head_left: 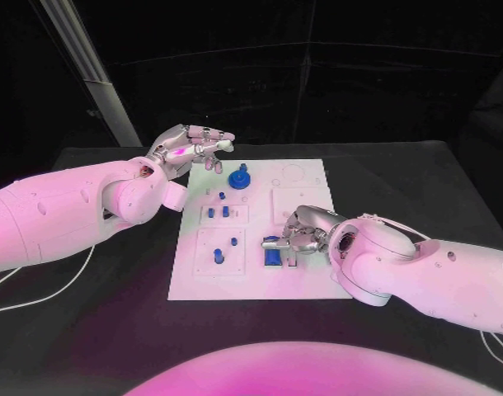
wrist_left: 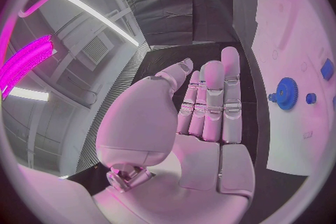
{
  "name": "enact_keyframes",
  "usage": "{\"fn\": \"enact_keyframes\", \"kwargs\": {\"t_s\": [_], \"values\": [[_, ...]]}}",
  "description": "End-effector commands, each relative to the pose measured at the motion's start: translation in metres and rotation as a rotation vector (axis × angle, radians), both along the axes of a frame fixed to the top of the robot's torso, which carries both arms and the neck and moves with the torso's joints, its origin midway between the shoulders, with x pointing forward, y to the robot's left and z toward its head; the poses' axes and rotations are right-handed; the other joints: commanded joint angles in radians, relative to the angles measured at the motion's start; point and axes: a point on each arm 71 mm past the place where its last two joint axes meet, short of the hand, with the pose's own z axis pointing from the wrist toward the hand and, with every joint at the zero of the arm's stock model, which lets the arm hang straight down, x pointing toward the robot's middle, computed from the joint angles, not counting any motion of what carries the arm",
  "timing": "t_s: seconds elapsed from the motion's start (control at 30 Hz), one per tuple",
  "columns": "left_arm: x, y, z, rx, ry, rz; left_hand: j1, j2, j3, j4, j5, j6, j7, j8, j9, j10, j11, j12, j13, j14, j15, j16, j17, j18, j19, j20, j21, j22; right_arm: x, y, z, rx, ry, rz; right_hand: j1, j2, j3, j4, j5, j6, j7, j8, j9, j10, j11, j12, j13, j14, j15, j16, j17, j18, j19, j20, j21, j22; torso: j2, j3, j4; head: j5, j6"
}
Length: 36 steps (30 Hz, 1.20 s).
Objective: Assemble the parts on the task board
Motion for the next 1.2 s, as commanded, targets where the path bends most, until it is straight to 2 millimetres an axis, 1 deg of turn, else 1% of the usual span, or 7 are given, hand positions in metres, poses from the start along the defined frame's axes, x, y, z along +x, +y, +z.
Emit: {"fn": "enact_keyframes", "kwargs": {"t_s": [0.03, 0.4, 0.53, 0.63, 0.83, 0.93, 1.2], "values": [[0.000, 0.000, 0.001, 0.002, -0.006, -0.013, -0.004, 0.009, -0.003, 0.003, -0.002, -0.006, 0.002, 0.004, -0.001, -0.005, 0.000, 0.006, 0.002, -0.006, 0.002, -0.003, -0.001, 0.006, 0.005, 0.001, -0.005, -0.001, -0.005, 0.004, 0.006, 0.049, -0.023, 0.055, 0.011, 0.011, 0.013, -0.007, 0.002, 0.001, 0.004, 0.011, 0.006, -0.006, 0.001, -0.007, -0.002, 0.054, 0.005, -0.006, 0.044, -0.005, -0.007, 0.003, -0.007, -0.004, 0.000, 0.0018, 0.0000, 0.001, 0.000], [0.000, 0.001, 0.001, 0.003, -0.006, -0.011, -0.004, 0.009, -0.003, 0.003, -0.002, -0.006, 0.002, 0.004, -0.001, -0.005, 0.000, 0.006, 0.002, -0.006, 0.002, -0.003, -0.001, 0.006, 0.005, 0.001, -0.005, -0.001, -0.009, -0.015, 0.010, 0.088, -0.031, 0.053, 0.193, 0.013, 0.045, -0.084, 0.114, -0.014, 0.003, 0.035, 0.016, -0.003, 0.000, -0.017, -0.001, 0.055, 0.003, -0.013, 0.042, -0.004, -0.006, 0.001, -0.012, -0.008, 0.000, 0.0010, -0.0021, -0.002, 0.000], [0.000, 0.002, 0.001, 0.003, -0.007, -0.009, -0.004, 0.009, -0.003, 0.003, -0.002, -0.006, 0.002, 0.004, -0.001, -0.005, 0.000, 0.006, 0.002, -0.006, 0.002, -0.003, -0.001, 0.006, 0.005, 0.001, -0.005, -0.001, -0.010, -0.029, 0.010, 0.151, 0.007, 0.017, 0.214, 0.022, 0.046, -0.091, 0.154, -0.062, 0.018, 0.010, 0.005, -0.014, 0.011, -0.033, -0.015, 0.050, 0.010, -0.028, 0.022, -0.002, -0.013, 0.007, -0.022, -0.023, -0.001, -0.0008, -0.0064, -0.007, 0.002], [0.000, 0.001, 0.001, 0.002, -0.008, -0.009, -0.004, 0.009, -0.003, 0.003, -0.002, -0.006, 0.002, 0.004, -0.001, -0.005, 0.000, 0.006, 0.002, -0.006, 0.002, -0.003, -0.001, 0.006, 0.005, 0.001, -0.005, -0.001, -0.011, -0.044, 0.010, 0.211, 0.075, -0.024, 0.250, 0.044, 0.055, -0.102, 0.193, -0.115, 0.040, -0.028, -0.012, -0.098, 0.030, -0.157, -0.136, 0.018, 0.026, -0.119, -0.095, 0.025, -0.073, 0.021, -0.116, -0.173, -0.004, -0.0011, -0.0120, -0.009, 0.007], [0.000, 0.001, 0.001, 0.002, -0.008, -0.010, -0.004, 0.009, -0.003, 0.003, -0.002, -0.006, 0.002, 0.004, -0.001, -0.005, 0.000, 0.006, 0.002, -0.006, 0.002, -0.003, -0.001, 0.006, 0.005, 0.001, -0.005, -0.001, -0.007, -0.072, 0.018, 0.269, 0.071, -0.075, 0.286, 0.046, 0.054, -0.122, 0.229, -0.104, 0.042, -0.032, -0.016, -0.092, 0.031, -0.159, -0.138, 0.027, 0.028, -0.117, -0.083, 0.025, -0.066, 0.025, -0.121, -0.172, -0.007, -0.0003, -0.0210, -0.015, 0.010], [0.001, 0.002, 0.000, 0.003, -0.008, -0.009, -0.003, 0.010, -0.003, 0.003, -0.001, -0.006, 0.002, 0.005, -0.001, -0.006, 0.000, 0.008, 0.002, -0.007, 0.002, -0.004, -0.004, 0.006, 0.005, 0.001, -0.006, -0.001, -0.003, -0.085, 0.021, 0.291, 0.026, -0.095, 0.324, 0.041, 0.057, -0.147, 0.272, -0.100, 0.042, -0.034, -0.018, -0.090, 0.030, -0.155, -0.134, 0.028, 0.027, -0.121, -0.086, 0.026, -0.064, 0.025, -0.125, -0.177, -0.008, -0.0033, -0.0227, -0.023, 0.016], [0.001, 0.002, 0.000, 0.008, -0.011, -0.009, -0.002, 0.011, -0.003, 0.002, -0.001, -0.006, 0.002, 0.006, -0.001, -0.006, -0.001, 0.009, 0.002, -0.007, 0.002, -0.003, -0.003, 0.006, 0.005, 0.001, -0.006, -0.001, 0.004, -0.100, 0.024, 0.189, -0.092, -0.053, 0.342, 0.041, 0.050, -0.157, 0.278, -0.076, 0.038, -0.036, -0.022, -0.046, 0.027, -0.090, -0.073, 0.042, 0.025, -0.088, -0.040, 0.019, -0.046, 0.024, -0.106, -0.143, -0.007, -0.0054, -0.0312, -0.023, 0.015]]}}
